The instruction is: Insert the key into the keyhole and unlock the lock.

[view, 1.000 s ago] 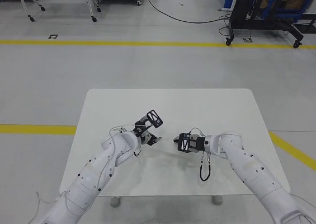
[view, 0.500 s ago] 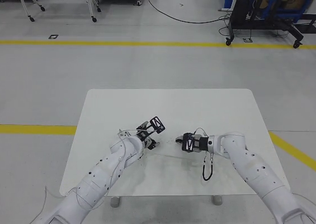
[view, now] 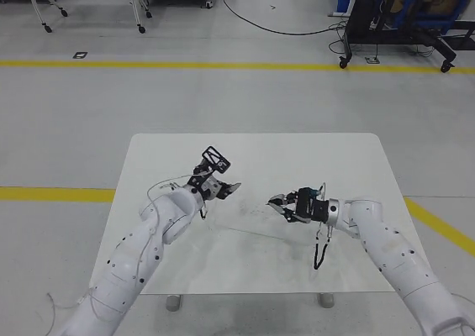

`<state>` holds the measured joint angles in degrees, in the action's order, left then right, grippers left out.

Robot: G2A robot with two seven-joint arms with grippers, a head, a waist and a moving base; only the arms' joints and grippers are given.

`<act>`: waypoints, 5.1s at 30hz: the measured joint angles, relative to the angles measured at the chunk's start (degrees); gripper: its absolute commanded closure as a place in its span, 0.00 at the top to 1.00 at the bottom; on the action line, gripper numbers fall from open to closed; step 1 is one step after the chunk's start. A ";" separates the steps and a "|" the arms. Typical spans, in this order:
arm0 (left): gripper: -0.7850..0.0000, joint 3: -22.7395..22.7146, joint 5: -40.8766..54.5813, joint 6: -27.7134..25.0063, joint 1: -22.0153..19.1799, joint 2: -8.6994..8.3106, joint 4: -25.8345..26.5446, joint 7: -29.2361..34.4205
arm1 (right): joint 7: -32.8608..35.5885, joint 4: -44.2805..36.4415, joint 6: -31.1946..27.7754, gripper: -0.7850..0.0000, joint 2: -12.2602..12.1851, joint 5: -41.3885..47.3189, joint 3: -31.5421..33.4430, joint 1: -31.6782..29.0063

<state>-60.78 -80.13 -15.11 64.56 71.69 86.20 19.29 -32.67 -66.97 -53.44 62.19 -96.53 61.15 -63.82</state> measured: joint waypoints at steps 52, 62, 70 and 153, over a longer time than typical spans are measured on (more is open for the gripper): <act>1.00 -9.90 81.64 -12.57 4.94 -1.73 -1.29 27.44 | 26.02 6.98 -4.56 0.00 4.90 94.22 -25.40 7.00; 0.62 -7.72 78.31 -14.75 4.05 -2.00 -2.24 28.51 | 44.97 13.20 -4.56 0.00 6.74 114.75 -24.60 8.80; 0.47 -6.83 75.07 -13.54 3.63 -2.18 -2.81 26.45 | 55.45 14.01 -4.57 0.00 8.34 119.62 -21.46 8.87; 0.00 -5.37 76.34 -16.26 3.26 -5.55 -1.09 36.13 | 92.14 6.59 8.62 0.42 7.55 118.77 -5.75 4.26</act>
<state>-66.15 -3.80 -31.37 67.83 66.14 85.12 55.42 59.47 -60.39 -44.82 69.74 22.24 55.40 -59.56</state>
